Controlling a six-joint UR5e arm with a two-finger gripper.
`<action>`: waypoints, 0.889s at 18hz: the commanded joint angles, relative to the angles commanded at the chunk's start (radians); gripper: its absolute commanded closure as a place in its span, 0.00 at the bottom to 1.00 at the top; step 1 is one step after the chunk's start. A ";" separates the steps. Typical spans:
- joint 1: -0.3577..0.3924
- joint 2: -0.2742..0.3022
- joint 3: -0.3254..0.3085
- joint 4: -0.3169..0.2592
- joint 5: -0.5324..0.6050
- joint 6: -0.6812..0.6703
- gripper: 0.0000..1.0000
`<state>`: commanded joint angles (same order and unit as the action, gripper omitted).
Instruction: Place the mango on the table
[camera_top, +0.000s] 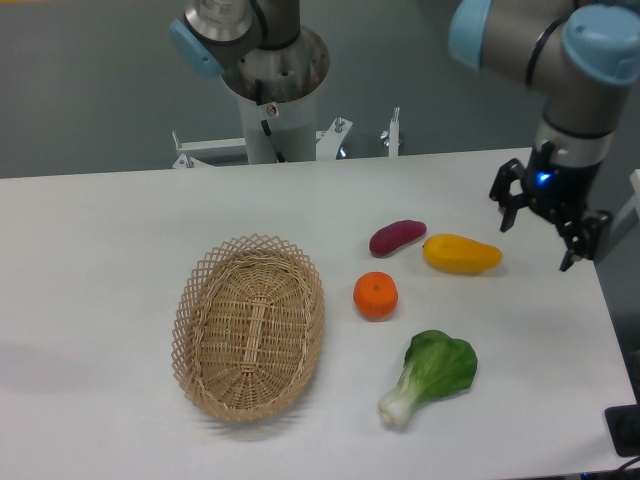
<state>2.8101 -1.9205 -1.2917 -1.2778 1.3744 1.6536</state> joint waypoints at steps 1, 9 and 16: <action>0.009 0.000 0.006 -0.011 0.000 0.012 0.00; 0.080 0.014 0.011 -0.097 -0.008 0.130 0.00; 0.109 0.015 0.002 -0.115 -0.009 0.196 0.00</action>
<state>2.9192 -1.9052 -1.2901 -1.3929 1.3652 1.8500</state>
